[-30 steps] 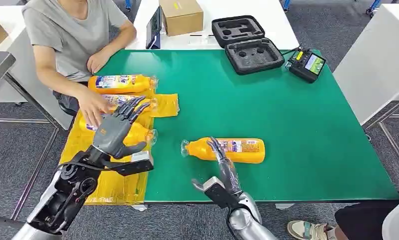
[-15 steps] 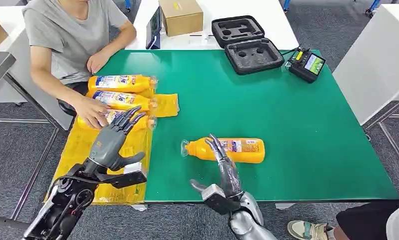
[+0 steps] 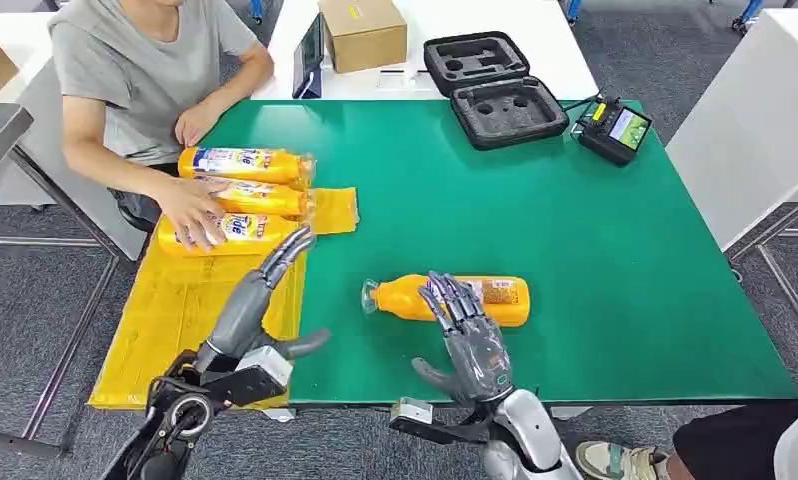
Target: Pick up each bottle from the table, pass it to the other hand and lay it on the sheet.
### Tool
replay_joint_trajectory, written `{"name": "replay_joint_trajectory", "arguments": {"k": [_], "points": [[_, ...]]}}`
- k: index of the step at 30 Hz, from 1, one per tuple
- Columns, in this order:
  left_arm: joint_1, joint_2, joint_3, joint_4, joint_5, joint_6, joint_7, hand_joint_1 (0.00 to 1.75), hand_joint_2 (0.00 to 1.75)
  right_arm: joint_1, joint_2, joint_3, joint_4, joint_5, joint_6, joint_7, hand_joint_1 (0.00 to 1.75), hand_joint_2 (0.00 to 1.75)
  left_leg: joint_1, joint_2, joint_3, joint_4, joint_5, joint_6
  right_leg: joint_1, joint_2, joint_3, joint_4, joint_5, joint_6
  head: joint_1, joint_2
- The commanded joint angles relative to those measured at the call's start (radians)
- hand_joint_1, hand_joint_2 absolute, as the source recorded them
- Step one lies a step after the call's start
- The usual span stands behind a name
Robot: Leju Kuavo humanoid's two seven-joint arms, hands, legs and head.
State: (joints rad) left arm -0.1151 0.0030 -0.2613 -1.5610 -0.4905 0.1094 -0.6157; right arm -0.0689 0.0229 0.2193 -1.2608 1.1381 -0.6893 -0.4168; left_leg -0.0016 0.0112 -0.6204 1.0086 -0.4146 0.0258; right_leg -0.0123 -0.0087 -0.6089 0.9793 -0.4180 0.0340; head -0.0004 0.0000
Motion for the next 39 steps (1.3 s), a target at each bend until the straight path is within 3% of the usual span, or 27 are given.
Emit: {"name": "replay_joint_trajectory", "arguments": {"k": [1, 11, 22, 29, 32, 39], "points": [[0.093, -0.102, 0.046, -0.032, 0.115, -0.058, -0.036, 0.00, 1.75, 0.000, -0.083, -0.129, 0.020, 0.064, 0.091, 0.108, 0.00, 1.75, 0.000, -0.001, 0.003, -0.001, -0.001, 0.000, -0.001, 0.000, 0.004, -0.001, -0.001, 0.000, 0.000, 0.000], [0.084, -0.118, 0.012, 0.008, 0.145, -0.076, -0.045, 0.00, 1.75, -0.105, -0.093, -0.225, 0.207, 0.028, 0.147, 0.068, 0.00, 1.75, 0.000, 0.000, 0.002, -0.001, -0.001, 0.000, 0.000, 0.001, 0.003, -0.001, 0.000, -0.001, 0.000, 0.000], [0.029, -0.142, -0.033, 0.071, 0.169, -0.094, -0.048, 0.00, 1.75, -0.171, -0.099, -0.326, 0.351, 0.028, 0.106, 0.039, 0.00, 1.75, 0.001, -0.003, 0.005, -0.001, -0.002, 0.000, 0.000, -0.002, 0.007, -0.002, -0.002, -0.001, 0.000, 0.000], [0.022, -0.148, -0.033, 0.070, 0.169, -0.097, -0.045, 0.00, 1.75, -0.184, -0.095, -0.331, 0.362, 0.020, 0.106, 0.024, 0.00, 1.75, 0.001, -0.001, 0.005, 0.000, -0.002, -0.001, 0.000, 0.000, 0.005, -0.001, -0.001, -0.001, 0.000, 0.000], [0.006, -0.159, -0.040, 0.081, 0.159, -0.102, -0.039, 0.00, 1.75, -0.231, -0.083, -0.352, 0.419, -0.084, 0.137, -0.063, 0.00, 1.75, 0.000, 0.000, 0.002, -0.001, -0.001, 0.000, 0.000, 0.000, 0.002, -0.001, 0.000, 0.000, 0.000, 0.000], [-0.007, -0.149, -0.049, 0.092, 0.145, -0.097, -0.034, 0.00, 1.75, -0.272, -0.048, -0.285, 0.474, -0.062, 0.104, -0.098, 0.00, 1.75, 0.001, 0.001, 0.005, -0.001, -0.002, -0.001, 0.000, 0.002, 0.005, -0.001, -0.001, -0.001, 0.000, 0.000]]}}
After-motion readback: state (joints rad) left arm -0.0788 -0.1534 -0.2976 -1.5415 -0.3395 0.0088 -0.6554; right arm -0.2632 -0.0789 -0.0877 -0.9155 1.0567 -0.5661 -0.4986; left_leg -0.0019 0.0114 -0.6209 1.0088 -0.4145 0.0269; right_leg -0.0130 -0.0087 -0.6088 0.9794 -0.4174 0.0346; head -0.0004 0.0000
